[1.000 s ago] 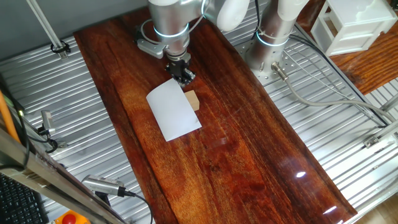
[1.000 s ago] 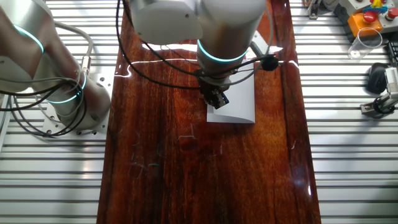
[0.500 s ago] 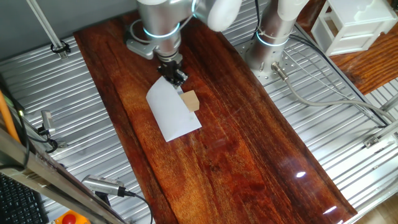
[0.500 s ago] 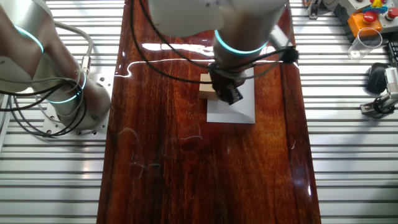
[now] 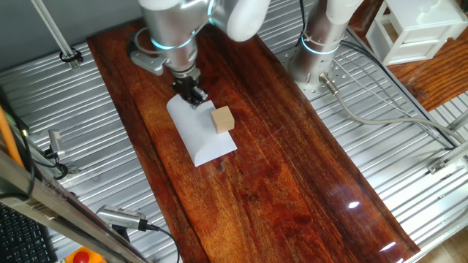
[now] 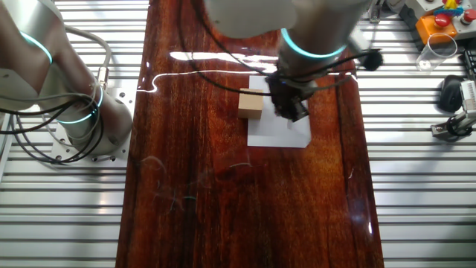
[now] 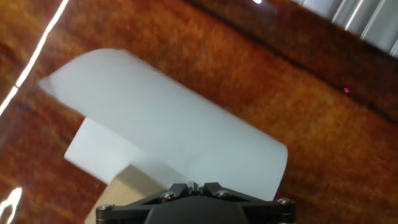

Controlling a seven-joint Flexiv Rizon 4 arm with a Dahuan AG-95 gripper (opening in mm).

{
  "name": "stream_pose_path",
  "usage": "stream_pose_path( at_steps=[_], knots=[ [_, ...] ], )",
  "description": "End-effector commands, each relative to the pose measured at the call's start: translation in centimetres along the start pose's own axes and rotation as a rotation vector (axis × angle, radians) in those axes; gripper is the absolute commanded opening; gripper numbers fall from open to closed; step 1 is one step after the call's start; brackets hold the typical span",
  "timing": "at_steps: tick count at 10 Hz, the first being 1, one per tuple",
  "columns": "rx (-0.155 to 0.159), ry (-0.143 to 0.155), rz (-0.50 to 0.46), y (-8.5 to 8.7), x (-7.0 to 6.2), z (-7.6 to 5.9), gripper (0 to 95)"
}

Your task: Unfold a piece of paper

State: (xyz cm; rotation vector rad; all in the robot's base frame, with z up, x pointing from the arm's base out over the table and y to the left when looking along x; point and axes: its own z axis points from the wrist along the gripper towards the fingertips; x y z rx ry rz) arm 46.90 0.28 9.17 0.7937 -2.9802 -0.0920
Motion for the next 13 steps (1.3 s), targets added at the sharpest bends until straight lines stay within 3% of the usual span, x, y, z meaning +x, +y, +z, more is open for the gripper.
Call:
stream_pose_path(
  at_steps=[1,5,13],
  knots=[
    [0.001,0.002,0.003,0.14,-0.15,-0.68,0.0],
    [-0.003,0.015,-0.049,0.14,-0.15,-0.68,0.0],
    [0.0,0.023,0.013,0.01,-0.3,-0.63,0.0]
  ],
)
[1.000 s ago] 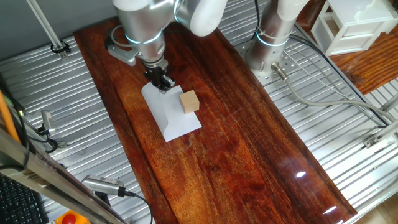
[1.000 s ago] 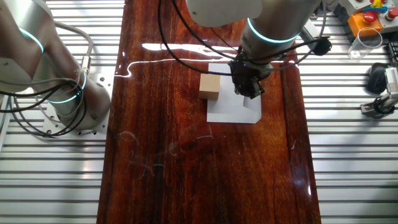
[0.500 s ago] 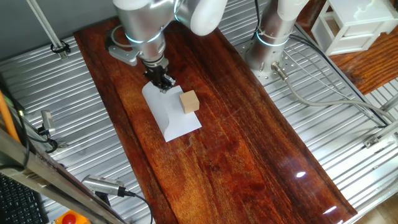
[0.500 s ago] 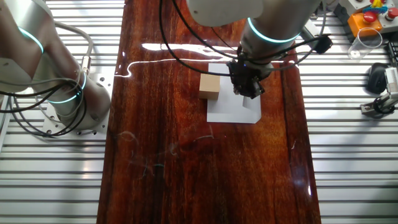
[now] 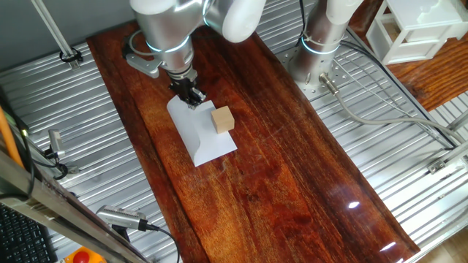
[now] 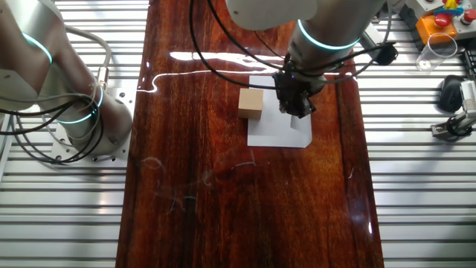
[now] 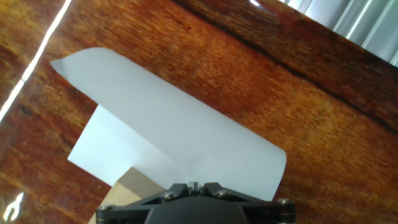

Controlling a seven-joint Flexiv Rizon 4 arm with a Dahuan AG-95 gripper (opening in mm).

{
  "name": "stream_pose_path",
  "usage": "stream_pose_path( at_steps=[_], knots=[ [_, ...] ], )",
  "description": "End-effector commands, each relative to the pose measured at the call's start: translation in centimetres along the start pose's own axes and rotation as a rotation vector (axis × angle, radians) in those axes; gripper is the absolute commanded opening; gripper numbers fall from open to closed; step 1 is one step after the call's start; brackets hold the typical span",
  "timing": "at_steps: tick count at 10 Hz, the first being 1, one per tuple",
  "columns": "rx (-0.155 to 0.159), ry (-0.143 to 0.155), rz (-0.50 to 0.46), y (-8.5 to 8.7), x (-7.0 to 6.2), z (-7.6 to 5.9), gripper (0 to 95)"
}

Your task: Unfold a piece of paper

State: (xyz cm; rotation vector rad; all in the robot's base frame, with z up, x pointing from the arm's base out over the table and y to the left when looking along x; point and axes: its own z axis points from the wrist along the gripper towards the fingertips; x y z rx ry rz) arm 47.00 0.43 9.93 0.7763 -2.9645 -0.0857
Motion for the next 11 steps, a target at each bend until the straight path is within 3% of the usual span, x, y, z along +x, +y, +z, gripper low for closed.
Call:
stream_pose_path(
  at_steps=[1,7,11],
  knots=[
    [-0.001,-0.001,0.012,-0.4,-0.5,0.2,0.0],
    [-0.003,-0.025,-0.01,-3.8,-4.9,1.2,0.0],
    [0.001,-0.019,-0.017,-4.2,-6.8,1.5,0.0]
  ],
)
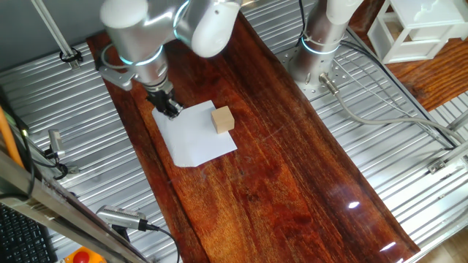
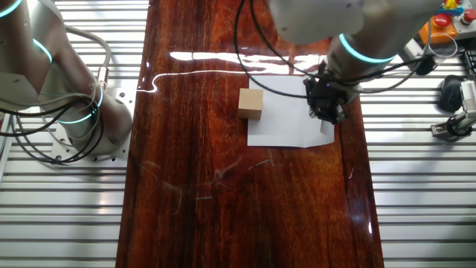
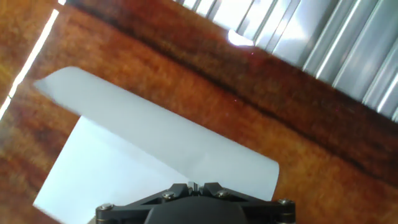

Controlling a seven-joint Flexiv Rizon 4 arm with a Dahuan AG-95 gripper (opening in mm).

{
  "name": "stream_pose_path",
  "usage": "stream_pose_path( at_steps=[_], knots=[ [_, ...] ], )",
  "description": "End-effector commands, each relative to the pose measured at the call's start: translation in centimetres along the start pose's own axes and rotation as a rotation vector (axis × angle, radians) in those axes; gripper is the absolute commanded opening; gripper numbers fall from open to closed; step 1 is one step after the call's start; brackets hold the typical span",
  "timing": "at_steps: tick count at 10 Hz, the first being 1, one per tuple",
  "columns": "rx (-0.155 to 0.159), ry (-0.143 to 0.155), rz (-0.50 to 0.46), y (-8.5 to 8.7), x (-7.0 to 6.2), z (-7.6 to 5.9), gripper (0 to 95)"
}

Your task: Unfold a piece of paper

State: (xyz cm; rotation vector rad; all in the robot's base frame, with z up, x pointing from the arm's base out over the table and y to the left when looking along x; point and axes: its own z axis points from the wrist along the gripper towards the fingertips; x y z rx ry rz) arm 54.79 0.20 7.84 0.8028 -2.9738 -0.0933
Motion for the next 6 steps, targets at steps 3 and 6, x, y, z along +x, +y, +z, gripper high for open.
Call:
stream_pose_path(
  at_steps=[3,6],
  knots=[
    [0.002,0.015,-0.028,0.0,0.0,0.2,0.0],
    [0.002,0.016,-0.02,0.0,0.0,0.2,0.0]
  ],
)
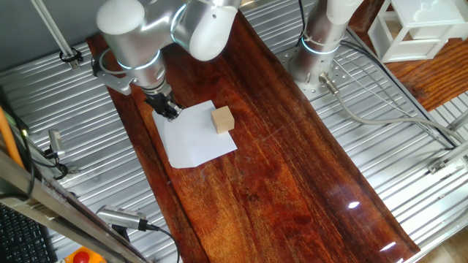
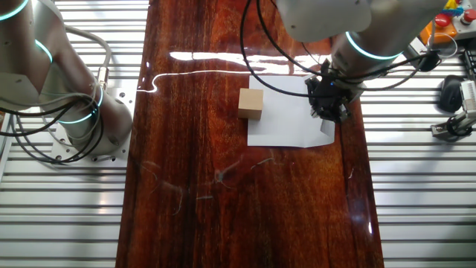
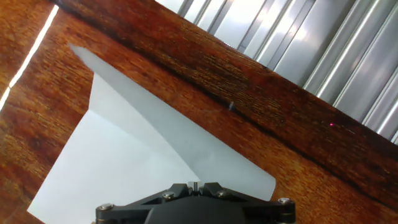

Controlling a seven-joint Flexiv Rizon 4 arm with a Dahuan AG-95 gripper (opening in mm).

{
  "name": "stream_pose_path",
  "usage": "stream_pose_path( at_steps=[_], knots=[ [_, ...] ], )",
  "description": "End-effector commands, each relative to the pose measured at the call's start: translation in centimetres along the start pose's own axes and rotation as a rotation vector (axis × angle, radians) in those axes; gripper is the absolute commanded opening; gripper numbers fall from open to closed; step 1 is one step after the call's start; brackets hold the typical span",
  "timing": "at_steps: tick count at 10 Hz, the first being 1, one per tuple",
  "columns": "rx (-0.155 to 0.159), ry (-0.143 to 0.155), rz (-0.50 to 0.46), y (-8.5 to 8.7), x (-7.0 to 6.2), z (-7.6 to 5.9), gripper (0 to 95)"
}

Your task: Unfold a piece of paper

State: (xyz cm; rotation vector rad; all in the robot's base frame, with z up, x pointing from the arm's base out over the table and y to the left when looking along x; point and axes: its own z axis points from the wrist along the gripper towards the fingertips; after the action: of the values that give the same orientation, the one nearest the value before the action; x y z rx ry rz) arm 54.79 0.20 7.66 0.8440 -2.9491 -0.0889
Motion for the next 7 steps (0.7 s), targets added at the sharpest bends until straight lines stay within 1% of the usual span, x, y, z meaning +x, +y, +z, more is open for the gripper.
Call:
stream_pose_path(
  at_steps=[1,2,4,5,7],
  knots=[
    [0.005,0.003,0.014,0.0,0.0,0.0,0.0],
    [0.008,0.003,0.017,0.0,0.0,0.0,0.0],
    [0.011,-0.006,0.006,0.0,0.0,0.0,0.0],
    [0.013,-0.01,0.003,-0.3,-0.2,0.1,0.0],
    [0.015,-0.008,0.005,-1.3,-1.1,0.2,0.0]
  ],
)
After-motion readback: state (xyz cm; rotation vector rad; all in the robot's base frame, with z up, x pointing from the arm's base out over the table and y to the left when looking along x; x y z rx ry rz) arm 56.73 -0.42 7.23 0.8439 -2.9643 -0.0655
